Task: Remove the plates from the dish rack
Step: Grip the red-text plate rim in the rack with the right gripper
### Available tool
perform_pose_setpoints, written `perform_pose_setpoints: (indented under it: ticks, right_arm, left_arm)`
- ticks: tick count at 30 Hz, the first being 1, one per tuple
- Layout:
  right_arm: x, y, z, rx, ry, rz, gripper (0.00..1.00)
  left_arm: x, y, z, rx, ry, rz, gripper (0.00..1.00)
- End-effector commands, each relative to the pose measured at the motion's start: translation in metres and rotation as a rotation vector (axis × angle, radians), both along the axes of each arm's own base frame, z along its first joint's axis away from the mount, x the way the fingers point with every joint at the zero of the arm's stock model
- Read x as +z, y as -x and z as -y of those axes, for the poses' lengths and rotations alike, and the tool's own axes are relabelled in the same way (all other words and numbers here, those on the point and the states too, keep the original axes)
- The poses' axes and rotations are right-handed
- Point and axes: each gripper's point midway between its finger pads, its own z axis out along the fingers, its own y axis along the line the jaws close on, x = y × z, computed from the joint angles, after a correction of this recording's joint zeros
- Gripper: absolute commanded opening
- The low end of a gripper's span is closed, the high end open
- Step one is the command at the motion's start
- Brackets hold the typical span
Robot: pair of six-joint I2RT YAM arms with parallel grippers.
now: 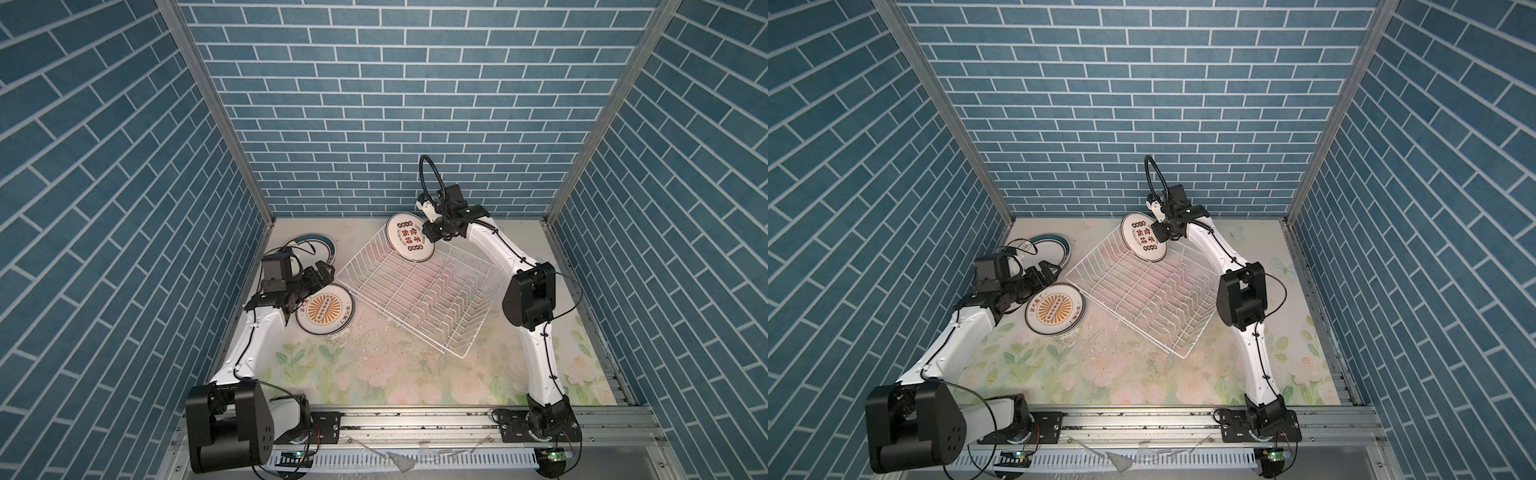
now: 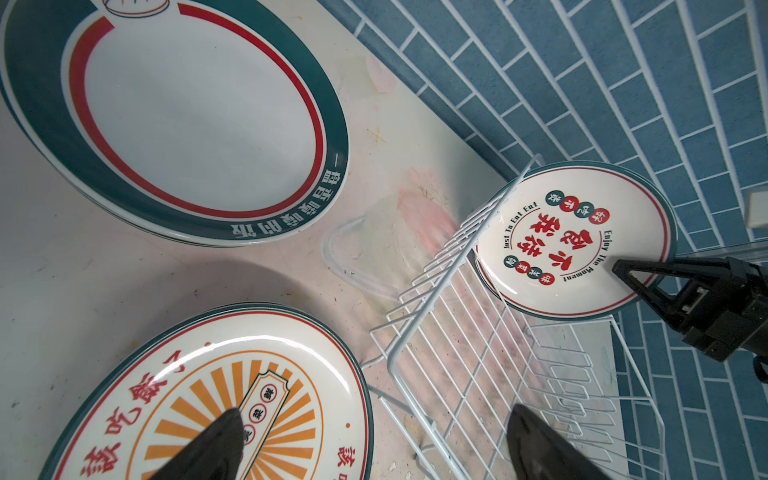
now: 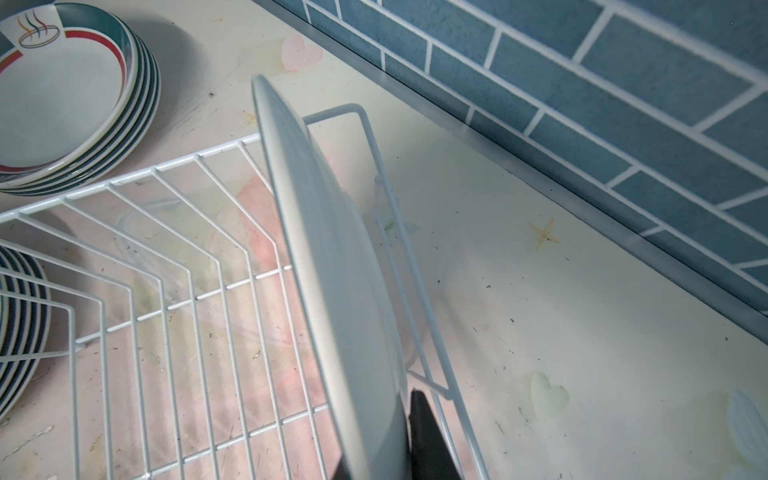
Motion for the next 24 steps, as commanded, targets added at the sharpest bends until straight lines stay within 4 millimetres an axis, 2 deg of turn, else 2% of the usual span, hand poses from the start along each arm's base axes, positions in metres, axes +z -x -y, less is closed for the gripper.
perform_pose_setpoints:
  ticks: [1, 13, 15, 16, 24]
  right_arm:
    - [-0.010, 0.010, 0.002, 0.006, 0.023, -0.025, 0.14]
    - [-0.002, 0.014, 0.016, -0.009, 0.081, 0.024, 0.04]
    - [-0.006, 0.015, 0.017, -0.005, 0.089, 0.019, 0.03]
    - [0.008, 0.018, 0.018, -0.004, 0.078, 0.041, 0.03]
    - [0.014, 0.021, 0.027, -0.020, 0.097, 0.069, 0.00]
  left_arm:
    - [-0.007, -0.001, 0.002, -0.007, -0.007, -0.009, 0.99]
    - [-0.012, -0.005, 0.012, -0.030, -0.008, -0.015, 0.99]
    - [-0.011, -0.005, 0.015, -0.034, -0.011, -0.013, 0.99]
    - [-0.011, -0.005, 0.016, -0.037, -0.013, -0.014, 0.99]
    - [-0.009, -0.006, 0.018, -0.036, -0.015, -0.012, 0.99]
